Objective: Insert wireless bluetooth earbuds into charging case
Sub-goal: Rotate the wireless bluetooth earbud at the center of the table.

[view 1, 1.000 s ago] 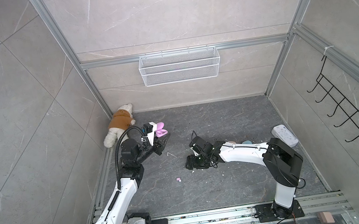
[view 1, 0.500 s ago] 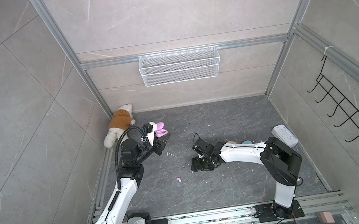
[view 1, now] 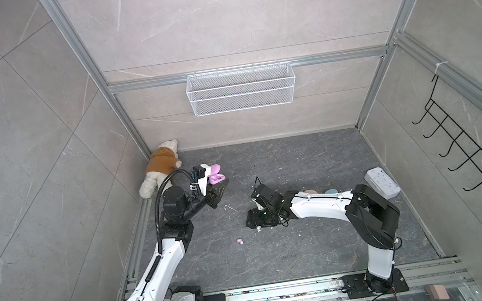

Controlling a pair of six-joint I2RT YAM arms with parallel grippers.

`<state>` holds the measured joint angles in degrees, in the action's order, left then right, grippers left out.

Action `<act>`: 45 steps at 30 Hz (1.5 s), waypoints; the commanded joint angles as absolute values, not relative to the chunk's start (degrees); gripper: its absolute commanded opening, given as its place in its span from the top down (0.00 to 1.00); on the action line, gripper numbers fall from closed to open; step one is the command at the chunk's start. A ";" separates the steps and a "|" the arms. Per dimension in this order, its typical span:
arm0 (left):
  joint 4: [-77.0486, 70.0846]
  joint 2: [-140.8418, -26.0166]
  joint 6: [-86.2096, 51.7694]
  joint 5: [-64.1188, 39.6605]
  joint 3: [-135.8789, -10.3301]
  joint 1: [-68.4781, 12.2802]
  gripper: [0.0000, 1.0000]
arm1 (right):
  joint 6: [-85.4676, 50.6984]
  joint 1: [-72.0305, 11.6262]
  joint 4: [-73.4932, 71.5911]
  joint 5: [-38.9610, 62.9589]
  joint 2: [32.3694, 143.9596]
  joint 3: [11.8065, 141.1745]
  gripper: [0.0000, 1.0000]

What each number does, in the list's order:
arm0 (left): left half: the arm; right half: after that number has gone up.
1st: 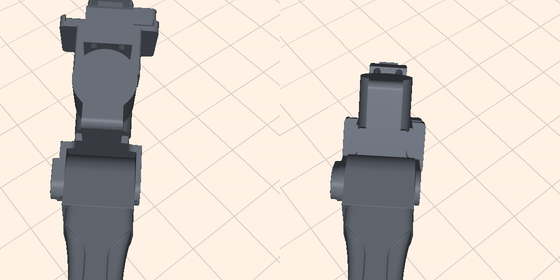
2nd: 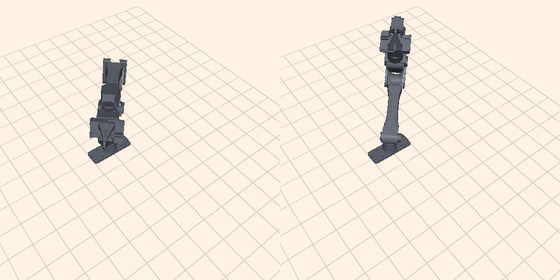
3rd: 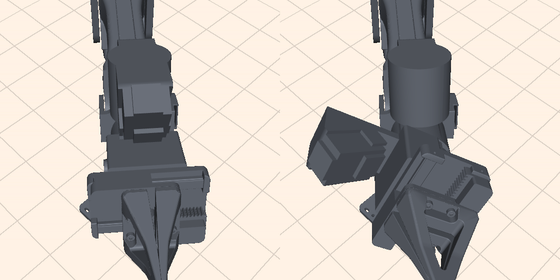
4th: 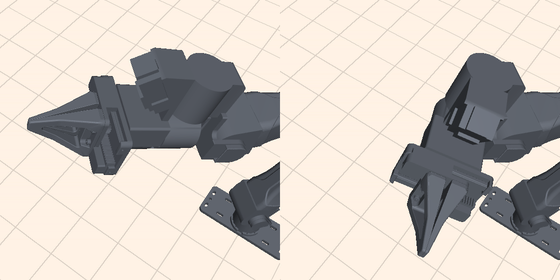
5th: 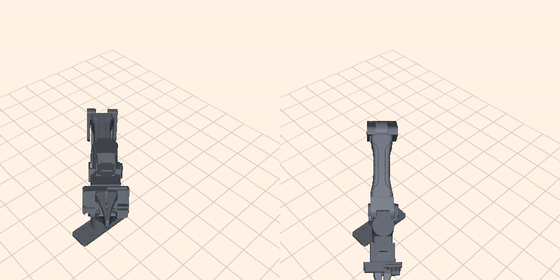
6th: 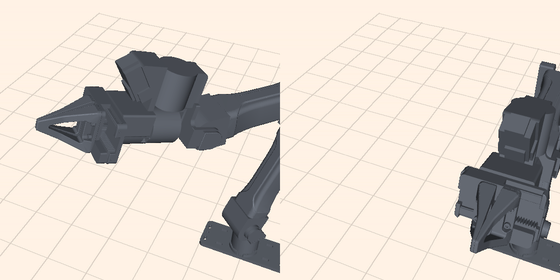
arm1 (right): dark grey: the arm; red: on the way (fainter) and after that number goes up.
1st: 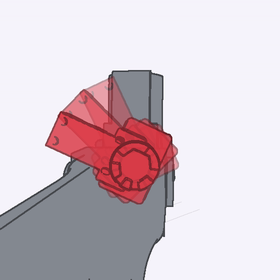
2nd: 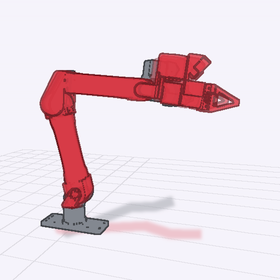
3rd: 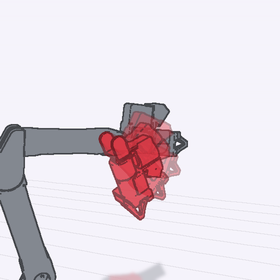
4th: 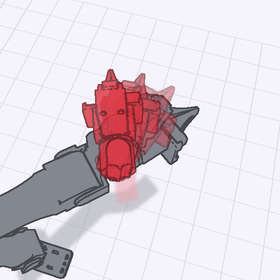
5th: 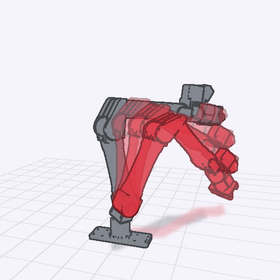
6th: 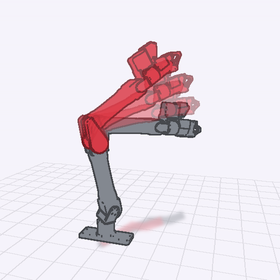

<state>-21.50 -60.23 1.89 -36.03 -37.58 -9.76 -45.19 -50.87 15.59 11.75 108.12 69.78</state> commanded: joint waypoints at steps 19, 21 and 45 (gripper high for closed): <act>-23.58 -61.35 1.75 -35.80 -39.26 -10.00 0.82 | -55.88 -52.42 21.07 8.69 105.90 68.74 0.38; -23.11 -61.29 2.01 -35.77 -39.41 -10.02 0.82 | -56.99 -52.53 20.29 9.05 107.18 69.00 0.38; -23.44 -60.36 1.76 -35.51 -38.45 -9.95 0.82 | -51.34 -52.64 28.35 4.83 115.56 78.89 0.39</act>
